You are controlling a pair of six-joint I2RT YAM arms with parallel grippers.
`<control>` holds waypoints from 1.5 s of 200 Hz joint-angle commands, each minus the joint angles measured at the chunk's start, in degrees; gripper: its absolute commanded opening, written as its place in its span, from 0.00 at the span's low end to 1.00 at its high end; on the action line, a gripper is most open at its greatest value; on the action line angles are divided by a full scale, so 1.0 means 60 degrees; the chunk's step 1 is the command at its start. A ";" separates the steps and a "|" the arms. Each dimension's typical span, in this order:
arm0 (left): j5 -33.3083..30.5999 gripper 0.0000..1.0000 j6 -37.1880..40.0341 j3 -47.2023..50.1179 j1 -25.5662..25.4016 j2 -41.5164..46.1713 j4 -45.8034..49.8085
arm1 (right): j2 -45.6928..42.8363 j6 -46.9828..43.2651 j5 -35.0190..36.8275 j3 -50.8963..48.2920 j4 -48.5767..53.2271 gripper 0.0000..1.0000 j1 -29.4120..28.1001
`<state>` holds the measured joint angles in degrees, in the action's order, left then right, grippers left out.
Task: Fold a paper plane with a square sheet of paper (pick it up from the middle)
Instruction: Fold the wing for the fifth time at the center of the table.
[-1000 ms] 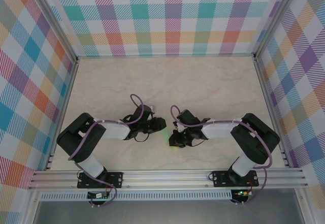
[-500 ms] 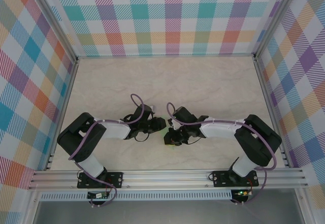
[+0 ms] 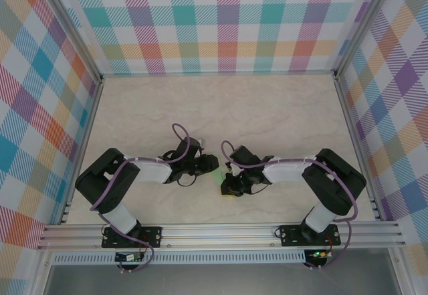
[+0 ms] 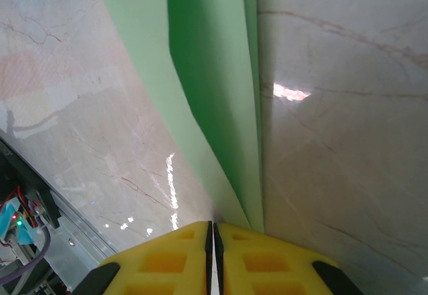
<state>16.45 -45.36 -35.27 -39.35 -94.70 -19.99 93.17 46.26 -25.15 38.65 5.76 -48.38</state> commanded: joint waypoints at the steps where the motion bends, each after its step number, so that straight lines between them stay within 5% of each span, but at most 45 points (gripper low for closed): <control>1: -0.0208 0.36 0.0129 0.0121 -0.0106 -0.0534 0.1002 | 0.0324 0.0180 0.0289 -0.0468 0.0407 0.13 -0.0075; 61: -0.0221 0.36 0.0119 0.0168 -0.0106 -0.0616 0.0944 | -0.0673 0.0098 0.0498 -0.0533 0.0909 0.15 -0.0055; 121: -0.0193 0.35 0.0117 0.0114 -0.0099 -0.0619 0.0929 | 0.0227 0.0303 0.0782 -0.0687 0.1166 0.12 -0.0067; 179: -0.0152 0.36 0.0165 0.0106 -0.0104 -0.0561 0.0944 | -0.1421 -0.0005 0.0589 0.0210 0.1211 0.12 -0.0062; 300: -0.0018 0.36 0.0233 0.0004 -0.0106 -0.0536 0.0988 | 0.0640 0.0376 0.1174 0.0988 0.0336 0.12 0.0094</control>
<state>16.69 -45.34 -35.75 -39.35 -94.87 -19.33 96.25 47.79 -19.18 46.41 8.62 -48.31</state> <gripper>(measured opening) 0.360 0.124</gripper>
